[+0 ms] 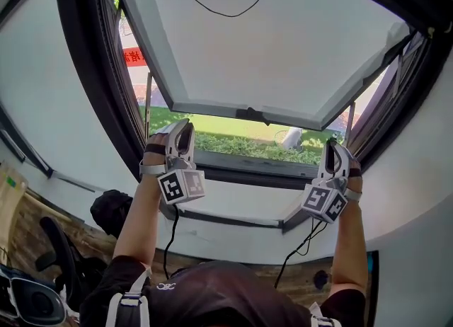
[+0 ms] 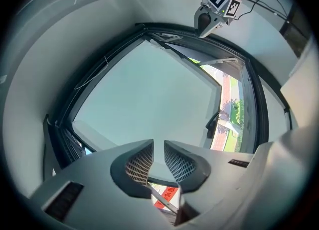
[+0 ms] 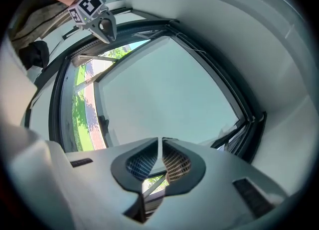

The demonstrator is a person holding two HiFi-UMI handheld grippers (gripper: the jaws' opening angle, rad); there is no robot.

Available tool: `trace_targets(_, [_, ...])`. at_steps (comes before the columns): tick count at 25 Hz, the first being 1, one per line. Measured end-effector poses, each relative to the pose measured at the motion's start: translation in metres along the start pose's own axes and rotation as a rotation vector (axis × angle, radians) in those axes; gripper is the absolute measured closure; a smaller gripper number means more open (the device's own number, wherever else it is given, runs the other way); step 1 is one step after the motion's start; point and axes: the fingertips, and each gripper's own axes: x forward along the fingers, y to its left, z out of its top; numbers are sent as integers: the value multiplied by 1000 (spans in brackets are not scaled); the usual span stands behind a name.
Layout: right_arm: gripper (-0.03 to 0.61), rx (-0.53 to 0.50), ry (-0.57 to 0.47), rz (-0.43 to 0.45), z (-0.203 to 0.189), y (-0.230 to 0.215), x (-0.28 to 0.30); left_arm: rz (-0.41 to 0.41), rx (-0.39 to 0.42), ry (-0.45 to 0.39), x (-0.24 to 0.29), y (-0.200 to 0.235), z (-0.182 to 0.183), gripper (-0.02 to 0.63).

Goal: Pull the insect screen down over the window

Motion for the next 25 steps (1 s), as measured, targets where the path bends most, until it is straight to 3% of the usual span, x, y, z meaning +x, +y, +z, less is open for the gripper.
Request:
trace_targets(5, [514, 29, -13, -42, 15, -41, 7, 81, 1, -85, 4, 46, 26, 529])
trace_targets(15, [514, -117, -106, -163, 83, -147, 24, 213, 37, -169, 17, 183, 64, 531])
trace_targets(21, [514, -136, -130, -237, 110, -207, 31, 318, 175, -172, 23, 267, 89, 531])
trace_targets(25, [514, -124, -146, -272, 124, -236, 31, 319, 205, -160, 34, 302, 103, 529])
